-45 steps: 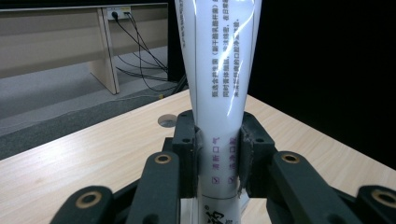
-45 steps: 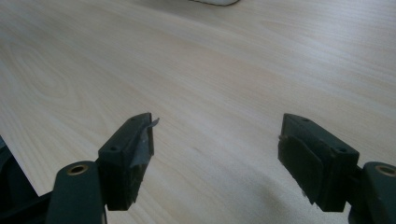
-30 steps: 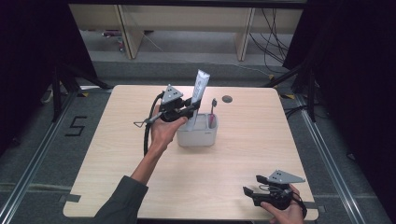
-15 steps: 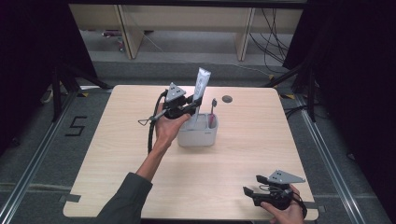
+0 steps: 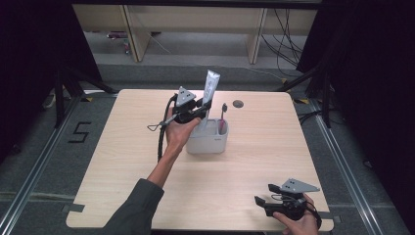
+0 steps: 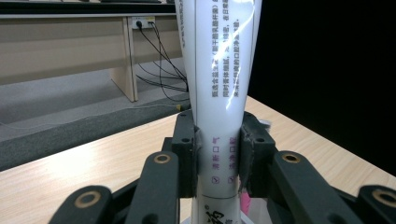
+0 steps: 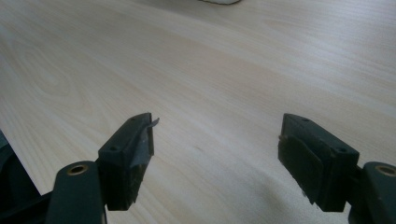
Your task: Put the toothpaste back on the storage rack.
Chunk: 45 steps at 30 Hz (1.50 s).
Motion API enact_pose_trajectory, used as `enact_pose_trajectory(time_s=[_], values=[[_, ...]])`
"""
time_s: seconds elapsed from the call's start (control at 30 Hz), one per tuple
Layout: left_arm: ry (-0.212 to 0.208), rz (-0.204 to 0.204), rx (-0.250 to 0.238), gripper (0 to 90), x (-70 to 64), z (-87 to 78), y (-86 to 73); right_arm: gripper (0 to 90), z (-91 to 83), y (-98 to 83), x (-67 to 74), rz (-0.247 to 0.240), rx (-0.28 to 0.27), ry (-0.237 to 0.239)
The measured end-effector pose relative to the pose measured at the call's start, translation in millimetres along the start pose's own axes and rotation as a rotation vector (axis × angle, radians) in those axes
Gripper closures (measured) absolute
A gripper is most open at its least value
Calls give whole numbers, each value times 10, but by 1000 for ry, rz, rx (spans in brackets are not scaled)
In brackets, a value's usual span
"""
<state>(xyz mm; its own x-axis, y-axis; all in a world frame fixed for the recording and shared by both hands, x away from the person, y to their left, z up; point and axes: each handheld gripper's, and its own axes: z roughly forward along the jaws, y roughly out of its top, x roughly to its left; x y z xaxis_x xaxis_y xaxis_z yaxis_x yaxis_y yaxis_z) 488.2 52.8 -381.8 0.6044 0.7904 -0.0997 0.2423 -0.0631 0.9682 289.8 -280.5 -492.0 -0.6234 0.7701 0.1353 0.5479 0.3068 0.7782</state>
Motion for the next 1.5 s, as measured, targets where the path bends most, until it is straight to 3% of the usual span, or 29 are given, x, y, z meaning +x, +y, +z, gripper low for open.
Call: enact_pose_trajectory(time_s=[0.13,0.23,0.3,0.33,0.37,0.5,0.53,0.6,0.67,1.03,1.07,1.13,1.5], values=[[-6,2,6,711,-21,29,-25,274,3,-4,10,22,2,14],[-9,7,12,710,-40,58,-56,274,-2,-1,-2,2,0,2],[-9,-2,5,710,-47,69,-76,274,-5,-5,29,46,11,16],[-9,0,7,710,-42,74,-88,274,-1,-5,11,25,4,11],[-9,-5,10,710,-43,79,-99,274,1,-8,26,45,4,14],[-2,-10,16,709,-34,107,-162,274,1,-1,-2,-3,-1,8],[-2,-13,21,709,-29,111,-177,274,-3,-5,15,26,5,7],[2,-17,24,709,-21,122,-204,274,1,-4,9,19,4,6],[1,-27,18,708,-15,122,-221,274,-3,-7,29,45,12,8],[13,-38,43,702,10,149,-327,274,14,-4,-4,-4,-4,18],[15,-37,44,702,11,154,-336,274,10,-8,12,22,3,18],[14,-35,52,701,14,161,-348,274,8,-6,15,28,3,21],[15,-18,84,694,21,162,-437,274,11,-4,1,2,5,14]])
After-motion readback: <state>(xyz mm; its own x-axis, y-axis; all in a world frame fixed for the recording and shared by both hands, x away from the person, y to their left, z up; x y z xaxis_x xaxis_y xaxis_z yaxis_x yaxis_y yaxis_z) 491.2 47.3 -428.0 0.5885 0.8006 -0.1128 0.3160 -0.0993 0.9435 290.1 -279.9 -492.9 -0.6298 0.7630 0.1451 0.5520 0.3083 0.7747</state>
